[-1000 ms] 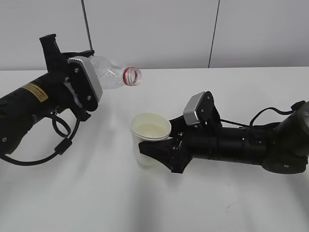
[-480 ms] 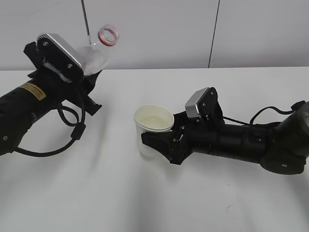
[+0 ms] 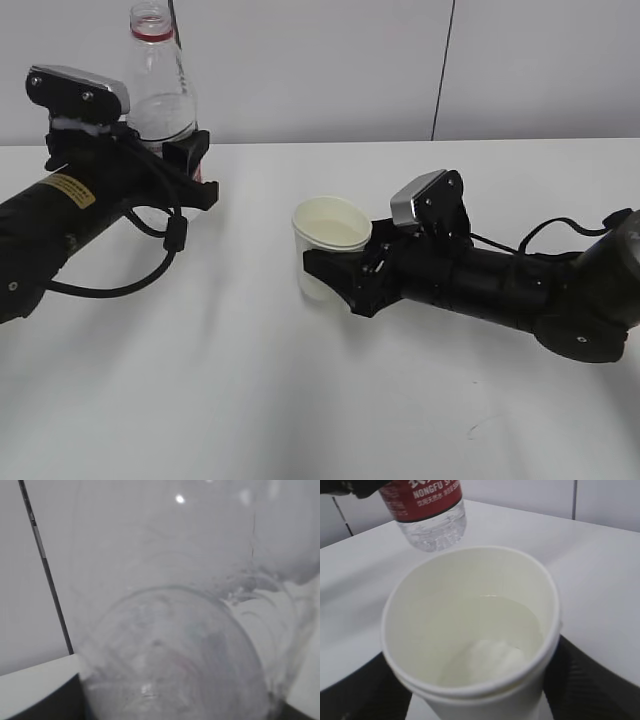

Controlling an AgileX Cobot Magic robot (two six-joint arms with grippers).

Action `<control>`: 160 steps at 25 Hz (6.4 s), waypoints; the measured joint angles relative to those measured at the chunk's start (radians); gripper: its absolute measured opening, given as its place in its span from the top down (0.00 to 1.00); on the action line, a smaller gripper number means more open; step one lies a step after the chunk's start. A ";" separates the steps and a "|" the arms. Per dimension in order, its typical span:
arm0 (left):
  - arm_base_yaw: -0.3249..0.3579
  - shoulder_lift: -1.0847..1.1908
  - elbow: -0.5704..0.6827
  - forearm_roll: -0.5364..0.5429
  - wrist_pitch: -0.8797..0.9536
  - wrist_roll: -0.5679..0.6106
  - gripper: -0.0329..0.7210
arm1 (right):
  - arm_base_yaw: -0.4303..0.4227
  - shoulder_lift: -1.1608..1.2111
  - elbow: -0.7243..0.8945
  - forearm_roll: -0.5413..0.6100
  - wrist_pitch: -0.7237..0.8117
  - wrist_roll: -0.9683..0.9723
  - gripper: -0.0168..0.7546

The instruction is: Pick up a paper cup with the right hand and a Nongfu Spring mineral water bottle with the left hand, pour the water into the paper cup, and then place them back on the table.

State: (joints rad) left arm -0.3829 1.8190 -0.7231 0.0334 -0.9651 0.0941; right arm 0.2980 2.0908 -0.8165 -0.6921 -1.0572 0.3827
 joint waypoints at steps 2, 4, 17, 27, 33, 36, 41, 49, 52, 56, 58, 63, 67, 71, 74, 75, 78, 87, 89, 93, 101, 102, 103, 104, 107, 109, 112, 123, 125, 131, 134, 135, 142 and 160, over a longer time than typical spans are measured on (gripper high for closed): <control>0.000 0.007 0.000 0.000 -0.002 -0.007 0.50 | 0.000 0.000 0.000 0.037 0.008 -0.011 0.28; 0.000 0.013 0.000 0.000 -0.001 -0.011 0.50 | 0.000 0.000 0.000 0.084 0.026 -0.039 0.28; 0.000 0.067 0.000 -0.006 -0.038 -0.012 0.50 | 0.000 0.000 0.000 0.476 0.093 -0.229 0.28; 0.000 0.095 -0.001 -0.007 -0.070 -0.012 0.50 | 0.000 0.000 0.000 0.749 0.097 -0.383 0.28; 0.000 0.095 -0.001 -0.004 -0.071 -0.012 0.50 | 0.000 0.000 0.000 0.834 0.095 -0.416 0.28; 0.000 0.095 -0.001 0.000 -0.073 -0.012 0.50 | 0.000 0.000 0.000 0.856 0.079 -0.425 0.28; 0.000 0.095 -0.001 0.004 -0.075 -0.012 0.50 | 0.000 0.011 0.000 0.874 0.032 -0.429 0.28; 0.000 0.095 -0.001 0.004 -0.077 -0.012 0.51 | 0.000 0.071 -0.046 0.882 0.024 -0.429 0.28; 0.000 0.095 -0.001 0.004 -0.077 -0.012 0.51 | 0.000 0.090 -0.056 0.882 0.024 -0.429 0.28; 0.000 0.095 -0.001 0.004 -0.077 -0.012 0.51 | 0.000 0.117 -0.056 0.884 0.024 -0.429 0.28; 0.000 0.095 -0.001 0.004 -0.077 -0.012 0.51 | 0.000 0.127 -0.056 0.884 0.026 -0.429 0.28; 0.000 0.095 -0.001 0.004 -0.077 -0.012 0.51 | 0.000 0.150 -0.059 0.884 -0.015 -0.414 0.28; 0.000 0.095 -0.001 0.004 -0.077 -0.012 0.51 | 0.000 0.163 -0.061 0.886 -0.035 -0.401 0.28; 0.000 0.095 -0.001 0.004 -0.077 -0.012 0.51 | 0.000 0.165 -0.062 0.886 -0.042 -0.401 0.28; 0.000 0.095 -0.001 0.004 -0.077 -0.012 0.51 | 0.000 0.167 -0.062 0.886 -0.042 -0.399 0.28; 0.000 0.095 -0.001 0.004 -0.077 -0.012 0.51 | 0.000 0.167 -0.062 0.886 -0.042 -0.399 0.28; 0.000 0.095 -0.001 0.004 -0.077 -0.012 0.51 | 0.000 0.167 -0.062 0.886 -0.042 -0.399 0.28; 0.000 0.095 -0.001 0.004 -0.077 -0.012 0.51 | 0.000 0.167 -0.062 0.889 -0.028 -0.398 0.20; 0.000 0.095 -0.001 0.004 -0.077 -0.012 0.51 | 0.000 0.167 -0.062 0.890 -0.023 -0.397 0.20; 0.000 0.095 -0.001 0.004 -0.077 -0.012 0.51 | 0.000 0.167 -0.062 0.890 -0.021 -0.397 0.20; 0.000 0.095 -0.001 0.004 -0.077 -0.012 0.51 | 0.000 0.153 -0.031 0.893 -0.021 -0.397 0.20; 0.000 0.095 -0.001 0.004 -0.077 -0.012 0.51 | 0.000 0.146 -0.024 0.893 -0.021 -0.397 0.20; 0.000 0.095 -0.001 0.004 -0.077 -0.012 0.51 | 0.000 0.142 -0.019 0.893 -0.023 -0.397 0.20; 0.000 0.095 -0.001 0.004 -0.077 -0.012 0.51 | 0.000 0.140 -0.012 0.893 -0.024 -0.397 0.20; 0.000 0.095 -0.001 0.004 -0.077 -0.012 0.51 | 0.000 0.130 0.013 0.893 -0.034 -0.397 0.20; 0.000 0.095 -0.001 0.003 -0.077 -0.012 0.51 | 0.000 0.120 0.036 0.893 -0.050 -0.393 0.20; 0.000 0.096 -0.001 -0.009 -0.077 -0.012 0.51 | 0.000 0.098 0.076 0.893 -0.070 -0.383 0.20; 0.000 0.115 -0.030 -0.111 -0.049 -0.019 0.51 | 0.000 -0.023 0.279 0.893 -0.085 -0.355 0.21; 0.000 0.141 -0.060 -0.128 -0.041 -0.023 0.51 | 0.000 -0.052 0.305 0.890 -0.085 -0.354 0.21; 0.000 0.222 -0.147 -0.151 -0.016 -0.037 0.51 | 0.002 -0.109 0.363 0.862 -0.087 -0.353 0.21; 0.000 0.257 -0.182 -0.202 -0.006 -0.041 0.51 | 0.002 -0.115 0.382 0.860 -0.087 -0.353 0.21; 0.000 0.270 -0.191 -0.212 -0.001 -0.041 0.51 | 0.002 -0.115 0.386 0.860 -0.087 -0.353 0.21; 0.000 0.312 -0.222 -0.224 0.023 -0.049 0.51 | 0.002 -0.115 0.388 0.860 -0.087 -0.351 0.21; 0.000 0.243 -0.205 -0.220 0.113 -0.043 0.16 | 0.002 -0.115 0.388 0.859 -0.088 -0.351 0.21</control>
State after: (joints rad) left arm -0.3829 2.0621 -0.9279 -0.1868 -0.8517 0.0511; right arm 0.2997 1.9754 -0.4282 0.1665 -1.1448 0.0313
